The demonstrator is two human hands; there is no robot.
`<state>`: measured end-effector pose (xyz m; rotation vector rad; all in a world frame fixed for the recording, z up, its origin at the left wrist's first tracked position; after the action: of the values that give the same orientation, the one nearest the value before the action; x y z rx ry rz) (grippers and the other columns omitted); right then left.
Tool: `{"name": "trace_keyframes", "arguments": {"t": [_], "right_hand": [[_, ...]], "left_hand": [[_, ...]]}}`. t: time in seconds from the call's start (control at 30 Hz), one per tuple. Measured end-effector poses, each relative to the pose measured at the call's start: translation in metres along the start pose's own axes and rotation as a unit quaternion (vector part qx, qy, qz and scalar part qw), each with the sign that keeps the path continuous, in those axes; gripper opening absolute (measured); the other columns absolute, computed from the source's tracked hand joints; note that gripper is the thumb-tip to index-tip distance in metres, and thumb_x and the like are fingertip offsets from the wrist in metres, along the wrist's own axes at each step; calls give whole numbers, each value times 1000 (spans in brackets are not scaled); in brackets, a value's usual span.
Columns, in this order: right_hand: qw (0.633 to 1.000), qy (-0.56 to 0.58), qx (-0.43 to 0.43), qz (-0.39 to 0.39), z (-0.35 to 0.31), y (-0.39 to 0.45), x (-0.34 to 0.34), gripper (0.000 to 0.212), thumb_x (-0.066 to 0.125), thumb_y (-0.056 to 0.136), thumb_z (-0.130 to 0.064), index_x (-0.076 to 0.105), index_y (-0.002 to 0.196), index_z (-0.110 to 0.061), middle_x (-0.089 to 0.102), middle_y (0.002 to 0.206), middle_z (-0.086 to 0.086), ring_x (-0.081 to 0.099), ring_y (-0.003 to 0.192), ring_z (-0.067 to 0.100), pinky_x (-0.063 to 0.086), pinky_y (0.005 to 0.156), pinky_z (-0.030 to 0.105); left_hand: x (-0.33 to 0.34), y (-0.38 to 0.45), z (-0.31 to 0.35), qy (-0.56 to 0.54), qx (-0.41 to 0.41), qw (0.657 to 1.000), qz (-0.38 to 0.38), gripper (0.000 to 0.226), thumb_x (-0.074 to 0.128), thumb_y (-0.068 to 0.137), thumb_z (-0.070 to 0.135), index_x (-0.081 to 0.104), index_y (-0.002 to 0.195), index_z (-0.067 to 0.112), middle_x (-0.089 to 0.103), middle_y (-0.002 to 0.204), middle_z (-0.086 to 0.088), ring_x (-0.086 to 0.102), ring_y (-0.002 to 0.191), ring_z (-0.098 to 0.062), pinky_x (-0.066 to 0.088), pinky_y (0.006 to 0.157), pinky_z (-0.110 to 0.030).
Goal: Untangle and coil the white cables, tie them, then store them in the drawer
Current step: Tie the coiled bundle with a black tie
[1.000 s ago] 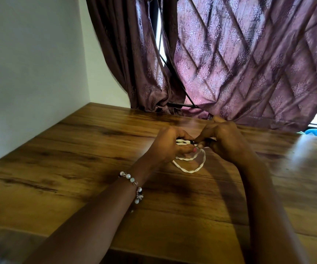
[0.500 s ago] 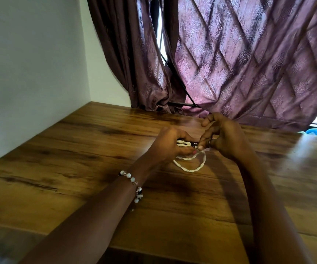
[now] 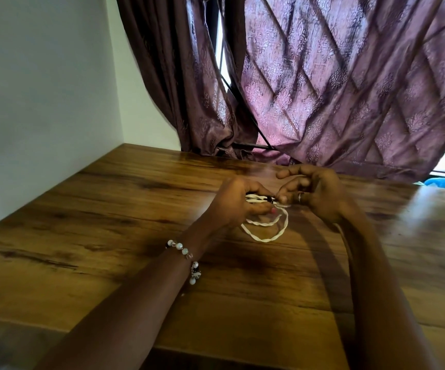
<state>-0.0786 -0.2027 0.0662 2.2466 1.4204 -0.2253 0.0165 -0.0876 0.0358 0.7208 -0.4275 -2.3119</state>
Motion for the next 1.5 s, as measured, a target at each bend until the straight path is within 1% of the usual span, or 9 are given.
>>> {"name": "trace_keyframes", "arguments": {"t": [0.1, 0.2, 0.33, 0.57, 0.77, 0.93, 1.2, 1.33, 1.5], "right_hand": [[1000, 30, -5, 0, 1, -2, -2, 40, 65, 72, 19, 62, 101, -8, 73, 73, 9, 69, 69, 14, 56, 66, 22], [999, 13, -27, 15, -2, 0, 3, 44, 66, 71, 21, 60, 104, -7, 73, 70, 6, 68, 68, 13, 56, 67, 21], [999, -11, -40, 22, -3, 3, 6, 49, 73, 68, 14, 61, 106, -15, 74, 73, 6, 70, 71, 17, 57, 72, 28], [998, -21, -65, 18, -5, 5, 11, 56, 75, 67, 14, 59, 113, -13, 73, 75, 8, 70, 70, 17, 57, 72, 28], [997, 18, -72, 12, -1, 9, 14, 54, 61, 69, 29, 55, 114, 0, 70, 66, 6, 68, 60, 16, 56, 63, 24], [995, 95, -40, 15, 11, 9, 8, 33, 70, 71, 6, 65, 102, -4, 73, 73, 5, 68, 68, 12, 55, 65, 23], [996, 86, -17, -11, 15, 6, 8, 34, 69, 69, 17, 66, 97, -3, 73, 74, 6, 69, 69, 12, 55, 64, 21], [997, 72, -17, 0, 15, 8, 8, 32, 72, 67, 15, 66, 93, -3, 73, 71, 6, 68, 66, 13, 58, 66, 25], [999, 49, -19, 6, 14, 11, 13, 28, 74, 66, 13, 66, 89, 0, 70, 70, 10, 68, 64, 15, 58, 66, 28]], "left_hand": [[1, -2, -2, -40, -23, 999, -1, 28, 82, 69, 5, 74, 96, 3, 74, 92, -7, 71, 80, -21, 59, 71, -36], [-2, -2, -1, -22, -15, 1000, 1, 27, 82, 69, 5, 74, 95, 1, 74, 91, -8, 70, 76, -14, 57, 65, -25], [-4, -2, -3, -11, -12, 1000, 14, 29, 84, 67, 7, 75, 94, 2, 74, 91, -10, 71, 81, -25, 59, 71, -40], [-5, 1, -6, 20, 10, 1000, 13, 27, 84, 68, 10, 76, 93, 4, 74, 88, -9, 70, 80, -25, 56, 71, -45], [-3, 0, -5, -6, 0, 1000, 5, 25, 83, 68, 6, 75, 92, 2, 73, 88, -13, 70, 77, -25, 58, 68, -47], [-3, -2, -11, -57, -32, 998, 13, 24, 84, 67, 7, 75, 90, 5, 74, 88, -9, 71, 78, -30, 57, 72, -54], [-1, -2, -12, -29, -27, 999, 0, 26, 84, 67, 10, 75, 91, 5, 74, 89, -10, 71, 79, -29, 57, 71, -52], [-1, -2, -5, 11, 2, 1000, -5, 24, 83, 68, 10, 75, 91, 5, 74, 87, -7, 69, 73, -14, 58, 69, -39], [-2, -2, -7, 30, -2, 1000, -1, 19, 81, 71, 11, 75, 88, 5, 74, 83, -9, 70, 76, -25, 57, 68, -43]]}}
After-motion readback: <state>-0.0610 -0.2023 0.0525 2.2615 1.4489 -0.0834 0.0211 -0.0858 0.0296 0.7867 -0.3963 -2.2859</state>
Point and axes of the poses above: each hand's wrist, its own y-axis towards the middle knuckle, its own x-axis out of the palm, z = x × y, the point moved 7 cm from there along y, towards the middle knuckle
